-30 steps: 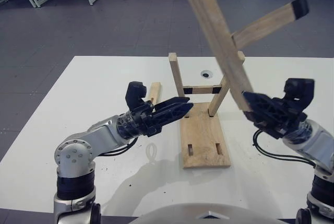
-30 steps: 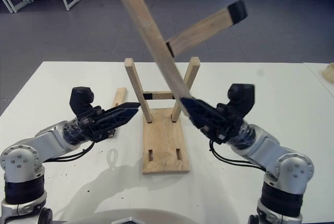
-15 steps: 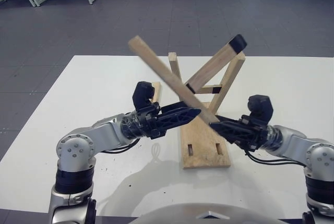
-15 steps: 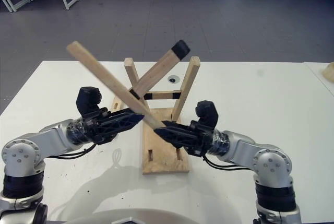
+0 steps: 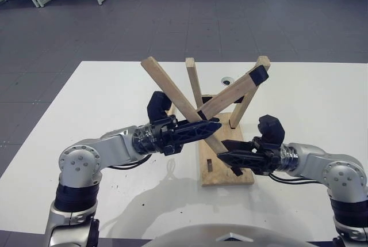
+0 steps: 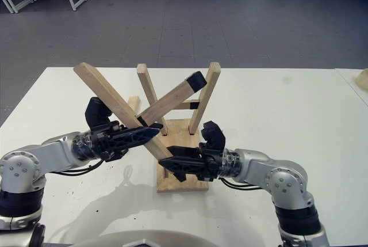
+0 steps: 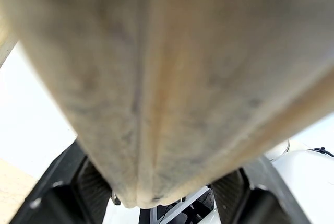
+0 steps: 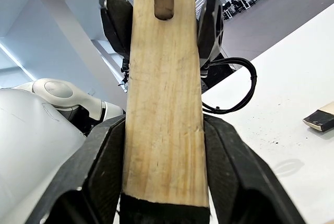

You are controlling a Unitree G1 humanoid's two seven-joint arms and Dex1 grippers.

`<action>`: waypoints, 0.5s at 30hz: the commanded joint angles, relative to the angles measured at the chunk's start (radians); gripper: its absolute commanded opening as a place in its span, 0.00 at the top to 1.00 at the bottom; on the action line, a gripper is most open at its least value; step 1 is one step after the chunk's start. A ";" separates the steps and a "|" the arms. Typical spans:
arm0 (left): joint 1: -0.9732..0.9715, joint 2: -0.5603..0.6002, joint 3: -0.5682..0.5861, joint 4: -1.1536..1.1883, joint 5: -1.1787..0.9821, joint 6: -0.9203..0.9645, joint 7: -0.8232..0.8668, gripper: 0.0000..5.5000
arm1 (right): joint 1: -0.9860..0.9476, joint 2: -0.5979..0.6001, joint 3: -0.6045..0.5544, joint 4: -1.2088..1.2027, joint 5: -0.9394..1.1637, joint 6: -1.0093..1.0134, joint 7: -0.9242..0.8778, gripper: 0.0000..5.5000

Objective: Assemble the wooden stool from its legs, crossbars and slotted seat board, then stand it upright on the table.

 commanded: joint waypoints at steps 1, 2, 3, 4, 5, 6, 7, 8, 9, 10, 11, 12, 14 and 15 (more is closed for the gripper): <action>-0.023 -0.006 0.002 0.025 -0.111 -0.026 0.013 0.58 | -0.032 -0.031 -0.021 0.030 -0.050 -0.002 -0.047 0.63; -0.025 -0.016 0.005 0.029 -0.119 -0.040 0.025 0.58 | -0.038 -0.030 -0.021 0.037 -0.046 0.009 -0.064 0.63; -0.025 -0.020 0.007 0.028 -0.122 -0.049 0.035 0.58 | -0.041 -0.028 -0.022 0.039 -0.045 0.014 -0.080 0.58; -0.023 -0.024 0.008 0.026 -0.115 -0.054 0.042 0.59 | -0.043 -0.029 -0.022 0.043 -0.032 0.024 -0.087 0.53; -0.020 -0.030 0.010 0.023 -0.093 -0.063 0.043 0.59 | -0.041 -0.033 -0.027 0.039 -0.022 0.027 -0.088 0.51; -0.015 -0.037 0.014 0.018 -0.061 -0.076 0.039 0.59 | -0.039 -0.040 -0.031 0.037 -0.012 0.032 -0.088 0.48; -0.013 -0.054 0.018 0.023 0.002 -0.109 0.056 0.59 | -0.033 -0.055 -0.043 0.036 -0.002 0.038 -0.080 0.44; -0.011 -0.069 0.022 0.028 0.053 -0.134 0.062 0.59 | -0.024 -0.074 -0.059 0.035 0.005 0.042 -0.069 0.41; -0.008 -0.081 0.030 0.030 0.102 -0.162 0.062 0.61 | -0.015 -0.099 -0.079 0.039 0.002 0.044 -0.052 0.36; -0.007 -0.083 0.036 0.031 0.157 -0.187 0.057 0.62 | -0.002 -0.132 -0.107 0.050 -0.008 0.042 -0.034 0.34; -0.007 -0.083 0.046 0.034 0.201 -0.207 0.057 0.62 | 0.012 -0.167 -0.140 0.078 -0.032 0.035 -0.019 0.30; -0.004 -0.082 0.053 0.031 0.238 -0.222 0.053 0.63 | 0.027 -0.195 -0.163 0.102 -0.063 0.023 -0.008 0.27; 0.005 -0.063 0.039 0.001 0.350 -0.244 0.021 0.63 | 0.053 -0.208 -0.168 0.178 -0.198 -0.032 -0.075 0.20; 0.012 -0.057 0.025 -0.017 0.406 -0.257 -0.002 0.63 | 0.063 -0.197 -0.166 0.206 -0.246 -0.051 -0.112 0.17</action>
